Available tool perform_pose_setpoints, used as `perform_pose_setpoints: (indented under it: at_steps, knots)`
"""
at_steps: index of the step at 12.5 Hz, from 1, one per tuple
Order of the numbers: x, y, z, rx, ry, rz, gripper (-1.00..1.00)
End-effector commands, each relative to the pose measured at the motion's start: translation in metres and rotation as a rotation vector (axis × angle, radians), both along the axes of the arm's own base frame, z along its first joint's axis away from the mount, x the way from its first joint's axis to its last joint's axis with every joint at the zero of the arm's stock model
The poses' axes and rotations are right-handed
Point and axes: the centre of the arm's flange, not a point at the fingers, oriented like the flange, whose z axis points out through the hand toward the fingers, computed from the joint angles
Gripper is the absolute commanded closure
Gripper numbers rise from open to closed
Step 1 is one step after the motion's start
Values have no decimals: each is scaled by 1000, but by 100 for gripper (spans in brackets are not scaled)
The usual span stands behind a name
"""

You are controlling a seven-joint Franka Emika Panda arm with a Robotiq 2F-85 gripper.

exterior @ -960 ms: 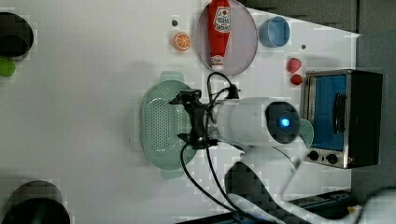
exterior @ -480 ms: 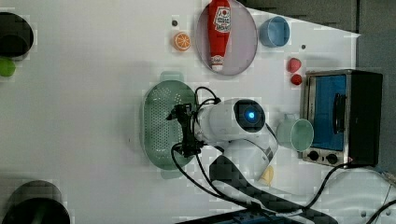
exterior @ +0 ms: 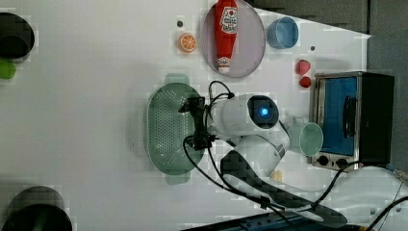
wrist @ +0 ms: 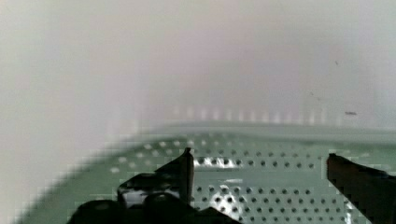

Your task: Drag strainer left to right.

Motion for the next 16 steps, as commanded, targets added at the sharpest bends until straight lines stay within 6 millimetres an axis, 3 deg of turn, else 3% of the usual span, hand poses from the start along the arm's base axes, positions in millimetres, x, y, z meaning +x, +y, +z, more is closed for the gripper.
perform_pose_setpoints:
  at_steps: [1, 4, 16]
  knots:
    - [8, -13, 17, -10, -41, -63, -100]
    - [13, -34, 19, -24, -46, -91, -100]
    - [7, -115, 16, -60, -24, -83, -100]
